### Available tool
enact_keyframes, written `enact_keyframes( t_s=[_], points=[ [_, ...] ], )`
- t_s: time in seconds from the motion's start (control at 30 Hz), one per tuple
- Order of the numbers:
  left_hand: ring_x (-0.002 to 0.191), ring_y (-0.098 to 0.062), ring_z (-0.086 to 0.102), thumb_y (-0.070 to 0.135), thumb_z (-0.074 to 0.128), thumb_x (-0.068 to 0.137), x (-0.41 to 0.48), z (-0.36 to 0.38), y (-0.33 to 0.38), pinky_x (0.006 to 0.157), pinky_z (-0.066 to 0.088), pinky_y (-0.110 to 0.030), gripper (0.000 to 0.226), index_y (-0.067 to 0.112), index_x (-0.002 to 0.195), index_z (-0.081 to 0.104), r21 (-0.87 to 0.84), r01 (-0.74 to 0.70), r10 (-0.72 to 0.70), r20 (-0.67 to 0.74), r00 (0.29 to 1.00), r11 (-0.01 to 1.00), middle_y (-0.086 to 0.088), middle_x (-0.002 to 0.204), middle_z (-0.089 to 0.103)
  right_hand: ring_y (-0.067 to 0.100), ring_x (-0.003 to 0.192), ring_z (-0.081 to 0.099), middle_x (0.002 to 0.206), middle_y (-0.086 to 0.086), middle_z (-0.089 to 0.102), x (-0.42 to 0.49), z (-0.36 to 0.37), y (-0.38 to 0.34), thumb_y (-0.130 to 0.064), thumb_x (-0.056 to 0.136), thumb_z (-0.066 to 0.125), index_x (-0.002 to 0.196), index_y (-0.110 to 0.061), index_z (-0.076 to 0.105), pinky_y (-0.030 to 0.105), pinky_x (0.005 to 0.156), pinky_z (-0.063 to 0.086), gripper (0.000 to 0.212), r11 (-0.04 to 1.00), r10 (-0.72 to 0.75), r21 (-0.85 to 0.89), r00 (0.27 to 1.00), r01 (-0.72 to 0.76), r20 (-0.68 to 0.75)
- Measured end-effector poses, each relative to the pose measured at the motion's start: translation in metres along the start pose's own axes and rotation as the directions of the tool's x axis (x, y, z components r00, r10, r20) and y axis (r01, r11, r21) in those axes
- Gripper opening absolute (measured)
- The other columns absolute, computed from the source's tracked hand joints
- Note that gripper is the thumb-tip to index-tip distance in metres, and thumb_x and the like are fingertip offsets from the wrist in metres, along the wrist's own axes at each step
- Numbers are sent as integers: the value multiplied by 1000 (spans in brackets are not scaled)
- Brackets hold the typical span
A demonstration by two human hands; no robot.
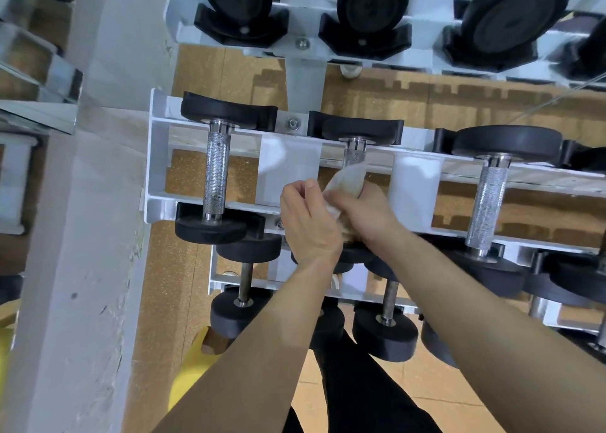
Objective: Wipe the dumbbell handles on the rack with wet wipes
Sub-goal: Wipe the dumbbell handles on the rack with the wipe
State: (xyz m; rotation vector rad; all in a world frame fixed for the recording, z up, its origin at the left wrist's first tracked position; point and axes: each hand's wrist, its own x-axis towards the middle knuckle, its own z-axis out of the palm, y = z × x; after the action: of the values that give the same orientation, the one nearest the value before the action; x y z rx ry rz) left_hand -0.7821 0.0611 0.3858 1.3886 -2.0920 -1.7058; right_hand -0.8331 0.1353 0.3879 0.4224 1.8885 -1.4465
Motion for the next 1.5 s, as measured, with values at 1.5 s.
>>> enact_keyframes(
  t_s=[1.5],
  points=[
    [92, -10, 62, 55, 50, 90, 5, -12, 1, 83, 52, -34, 38, 25, 112, 62, 204, -145, 111, 170, 979, 968, 10, 101, 66, 19, 87, 75, 93, 4, 78, -22, -11, -5, -33, 102, 57, 100, -13, 70, 36, 78, 59, 24, 912, 28, 404, 973, 69, -229]
  ],
)
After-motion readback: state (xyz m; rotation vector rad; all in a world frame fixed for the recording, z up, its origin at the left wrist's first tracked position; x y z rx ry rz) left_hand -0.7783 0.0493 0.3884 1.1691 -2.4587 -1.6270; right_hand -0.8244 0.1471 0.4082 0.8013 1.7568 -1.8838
